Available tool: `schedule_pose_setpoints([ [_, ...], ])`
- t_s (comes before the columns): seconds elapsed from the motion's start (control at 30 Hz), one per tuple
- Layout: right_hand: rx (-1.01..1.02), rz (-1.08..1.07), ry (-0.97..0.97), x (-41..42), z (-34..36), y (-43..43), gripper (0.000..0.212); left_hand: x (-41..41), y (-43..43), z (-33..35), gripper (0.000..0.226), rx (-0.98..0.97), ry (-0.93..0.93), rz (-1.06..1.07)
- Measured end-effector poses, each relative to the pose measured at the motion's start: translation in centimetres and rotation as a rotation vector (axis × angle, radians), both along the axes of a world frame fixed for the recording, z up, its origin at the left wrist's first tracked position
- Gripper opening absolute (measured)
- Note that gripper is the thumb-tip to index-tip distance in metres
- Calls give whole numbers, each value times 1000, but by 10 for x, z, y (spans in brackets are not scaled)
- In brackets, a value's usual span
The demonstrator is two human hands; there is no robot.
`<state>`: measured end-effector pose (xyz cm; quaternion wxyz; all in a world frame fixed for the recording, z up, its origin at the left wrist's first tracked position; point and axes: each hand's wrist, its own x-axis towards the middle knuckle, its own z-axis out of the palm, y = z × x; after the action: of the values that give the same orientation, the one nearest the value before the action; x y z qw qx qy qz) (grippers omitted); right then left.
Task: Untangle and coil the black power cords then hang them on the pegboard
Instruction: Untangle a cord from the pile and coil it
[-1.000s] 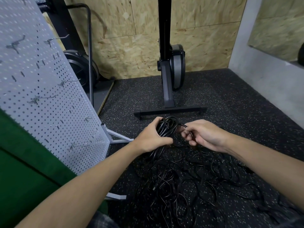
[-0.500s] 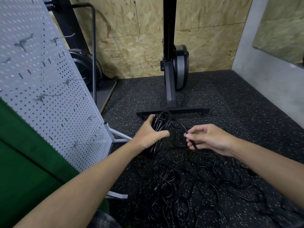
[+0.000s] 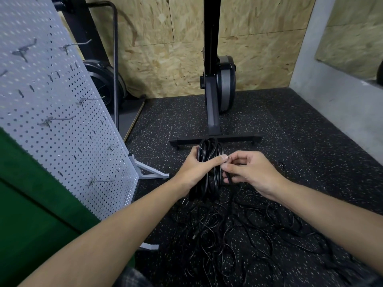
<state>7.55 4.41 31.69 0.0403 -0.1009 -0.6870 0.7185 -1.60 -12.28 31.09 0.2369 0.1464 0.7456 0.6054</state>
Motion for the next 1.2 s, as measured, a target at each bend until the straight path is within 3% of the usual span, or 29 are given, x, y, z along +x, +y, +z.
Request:
schedule_pose_setpoints([
  [0.27,-36,102,-72,0,-5,-2,23,-2,-2,-8,69,-31,-23,-38],
  [0.43,57,116,-119,2,-3,-5,14,-2,1,-9,75,-33,-51,-102],
  [0.53,157,114,-146,4,-1,-7,19,-4,-1,-9,57,-51,-63,-156],
  [0.73,500,310,-322,1,-19,2,47,-6,3,-6,39,-36,33,-70],
  [0.83,577,589,-390,5,-29,8,78,-6,4,6,29,118,-48,-33],
  [0.9,585,720,-433,9,-39,7,87,-7,5,17,34,235,-105,-30],
  [0.97,652,792,-423,10,-51,5,74,-7,6,24,38,336,-150,-54],
  [1.07,779,829,-387,7,-59,2,37,-4,5,24,39,375,-175,-105],
  [1.2,909,837,-417,4,-67,6,29,-1,3,23,42,340,-171,-165],
])
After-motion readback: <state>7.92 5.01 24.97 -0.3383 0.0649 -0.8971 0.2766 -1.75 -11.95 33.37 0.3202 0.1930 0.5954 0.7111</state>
